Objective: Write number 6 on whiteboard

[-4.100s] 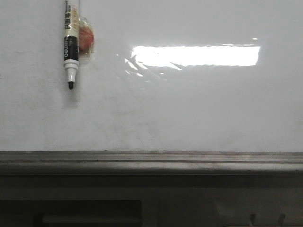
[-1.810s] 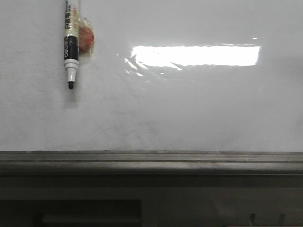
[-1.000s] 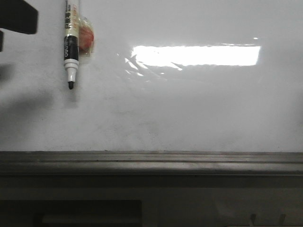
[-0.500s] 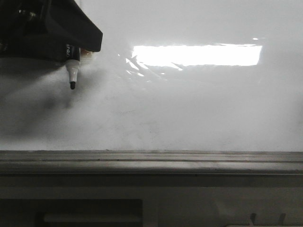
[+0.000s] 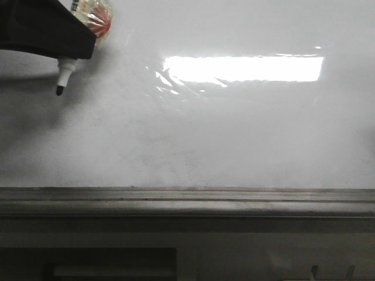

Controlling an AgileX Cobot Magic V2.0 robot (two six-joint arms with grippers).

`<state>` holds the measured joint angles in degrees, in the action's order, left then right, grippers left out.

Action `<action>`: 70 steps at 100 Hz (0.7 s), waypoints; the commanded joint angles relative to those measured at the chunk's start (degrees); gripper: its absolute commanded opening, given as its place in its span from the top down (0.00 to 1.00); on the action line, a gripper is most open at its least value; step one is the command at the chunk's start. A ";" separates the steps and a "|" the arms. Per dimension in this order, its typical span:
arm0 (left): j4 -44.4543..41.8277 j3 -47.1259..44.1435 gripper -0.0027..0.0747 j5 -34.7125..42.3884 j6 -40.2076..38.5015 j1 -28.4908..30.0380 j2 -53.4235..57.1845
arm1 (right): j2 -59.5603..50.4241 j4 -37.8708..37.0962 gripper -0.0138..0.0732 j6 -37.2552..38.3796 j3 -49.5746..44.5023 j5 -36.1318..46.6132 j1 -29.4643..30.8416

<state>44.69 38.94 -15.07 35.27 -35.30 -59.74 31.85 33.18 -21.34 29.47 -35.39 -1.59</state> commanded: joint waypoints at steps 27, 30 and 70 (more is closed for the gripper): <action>-15.46 6.51 0.99 -15.32 0.33 -6.04 2.43 | 16.61 24.21 0.34 -22.10 12.56 -14.04 -5.20; -16.19 6.51 0.99 -15.19 0.33 -7.52 2.30 | 18.93 24.21 0.34 -22.10 13.79 -14.95 -5.75; -20.65 8.99 0.99 -14.90 -0.34 -13.61 -3.17 | 37.46 24.30 0.34 -21.99 31.57 -23.74 -16.38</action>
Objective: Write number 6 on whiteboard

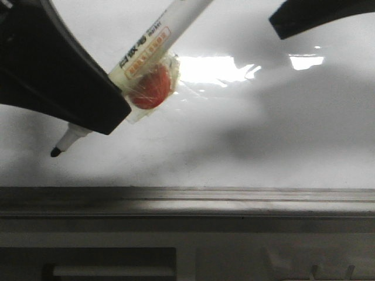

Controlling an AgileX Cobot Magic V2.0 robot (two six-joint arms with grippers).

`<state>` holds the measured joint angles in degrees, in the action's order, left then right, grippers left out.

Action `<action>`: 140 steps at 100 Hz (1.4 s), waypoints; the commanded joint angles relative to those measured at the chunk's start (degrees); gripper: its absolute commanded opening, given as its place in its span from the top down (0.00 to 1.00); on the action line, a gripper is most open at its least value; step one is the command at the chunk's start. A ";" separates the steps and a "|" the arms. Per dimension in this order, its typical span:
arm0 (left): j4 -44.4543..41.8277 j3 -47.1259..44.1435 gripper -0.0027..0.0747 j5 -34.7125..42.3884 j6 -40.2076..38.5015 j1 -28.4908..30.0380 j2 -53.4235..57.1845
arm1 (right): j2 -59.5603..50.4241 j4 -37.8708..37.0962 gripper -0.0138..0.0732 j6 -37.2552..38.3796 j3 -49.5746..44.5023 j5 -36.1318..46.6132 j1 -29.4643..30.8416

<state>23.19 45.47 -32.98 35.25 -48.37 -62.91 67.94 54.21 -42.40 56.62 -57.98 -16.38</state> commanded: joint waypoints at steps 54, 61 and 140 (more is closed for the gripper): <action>0.73 4.38 0.99 6.34 -0.32 -1.33 -1.68 | 7.59 3.41 0.56 -1.03 8.55 -3.35 -7.49; 0.73 4.38 0.99 6.99 -0.32 -1.33 -1.68 | 7.59 3.41 0.70 -1.35 8.55 -3.35 -7.49; 10.21 5.81 0.29 8.08 -0.32 9.96 5.07 | -5.54 2.23 0.92 -7.08 -0.73 4.93 -7.49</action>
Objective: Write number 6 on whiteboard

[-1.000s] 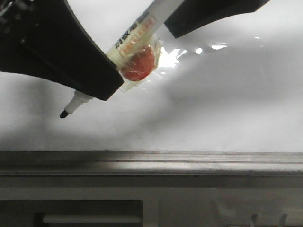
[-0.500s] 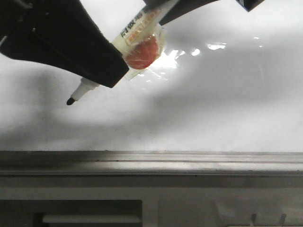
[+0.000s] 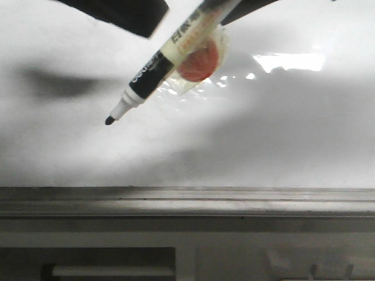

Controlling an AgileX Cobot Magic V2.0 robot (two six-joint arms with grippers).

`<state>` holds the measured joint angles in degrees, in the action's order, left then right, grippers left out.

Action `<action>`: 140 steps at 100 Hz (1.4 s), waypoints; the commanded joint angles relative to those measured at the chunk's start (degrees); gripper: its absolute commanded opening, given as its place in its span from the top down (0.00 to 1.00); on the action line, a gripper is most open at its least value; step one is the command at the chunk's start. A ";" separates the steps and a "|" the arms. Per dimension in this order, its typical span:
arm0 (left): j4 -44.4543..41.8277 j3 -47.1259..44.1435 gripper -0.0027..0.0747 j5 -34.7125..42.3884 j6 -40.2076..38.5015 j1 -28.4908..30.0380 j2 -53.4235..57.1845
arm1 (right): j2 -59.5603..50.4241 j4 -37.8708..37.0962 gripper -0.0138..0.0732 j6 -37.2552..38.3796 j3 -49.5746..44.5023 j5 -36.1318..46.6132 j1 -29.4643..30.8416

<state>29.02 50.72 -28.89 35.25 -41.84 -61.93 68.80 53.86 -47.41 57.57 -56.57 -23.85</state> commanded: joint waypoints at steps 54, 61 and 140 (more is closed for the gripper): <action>14.06 -17.53 0.33 16.25 -0.32 20.56 27.42 | -25.93 1.68 0.92 -2.41 -20.11 41.90 -0.02; 14.18 -17.52 0.33 16.25 -0.32 20.56 27.57 | -24.57 1.79 0.92 -2.41 -20.11 44.19 -0.02; 16.01 -17.52 0.33 16.25 -0.32 20.56 27.57 | -18.01 -11.65 0.89 7.42 -16.29 33.79 2.46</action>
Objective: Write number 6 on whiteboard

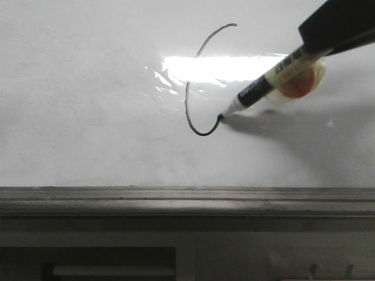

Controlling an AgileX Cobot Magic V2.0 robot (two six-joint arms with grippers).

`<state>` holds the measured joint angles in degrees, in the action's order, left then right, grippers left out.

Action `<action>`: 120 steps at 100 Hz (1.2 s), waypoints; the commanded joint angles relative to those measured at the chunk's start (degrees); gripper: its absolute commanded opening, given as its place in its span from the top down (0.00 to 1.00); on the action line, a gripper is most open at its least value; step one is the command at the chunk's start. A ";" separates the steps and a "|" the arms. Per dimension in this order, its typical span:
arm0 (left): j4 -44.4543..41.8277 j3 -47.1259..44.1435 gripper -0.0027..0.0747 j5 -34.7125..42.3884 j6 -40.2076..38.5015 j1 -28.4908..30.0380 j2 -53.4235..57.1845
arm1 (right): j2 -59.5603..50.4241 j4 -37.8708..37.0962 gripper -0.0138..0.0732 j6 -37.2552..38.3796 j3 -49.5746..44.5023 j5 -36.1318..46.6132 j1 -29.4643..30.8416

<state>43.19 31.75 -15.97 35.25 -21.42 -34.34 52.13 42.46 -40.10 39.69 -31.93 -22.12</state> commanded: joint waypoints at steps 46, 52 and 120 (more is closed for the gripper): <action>2.12 1.56 0.33 1.86 0.52 0.15 -0.01 | 0.81 12.20 0.89 -12.06 2.09 -0.39 -3.80; 2.42 1.96 0.33 -0.84 2.56 -0.33 -0.01 | -0.46 11.09 0.89 -11.96 2.21 -2.19 -3.80; 11.03 11.63 0.42 2.89 29.01 -31.54 -25.16 | 5.39 9.69 0.89 -11.60 11.91 -14.79 -3.80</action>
<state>54.86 40.13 -17.50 64.12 -50.68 -57.70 57.99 49.97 -51.29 49.52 -46.90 -25.86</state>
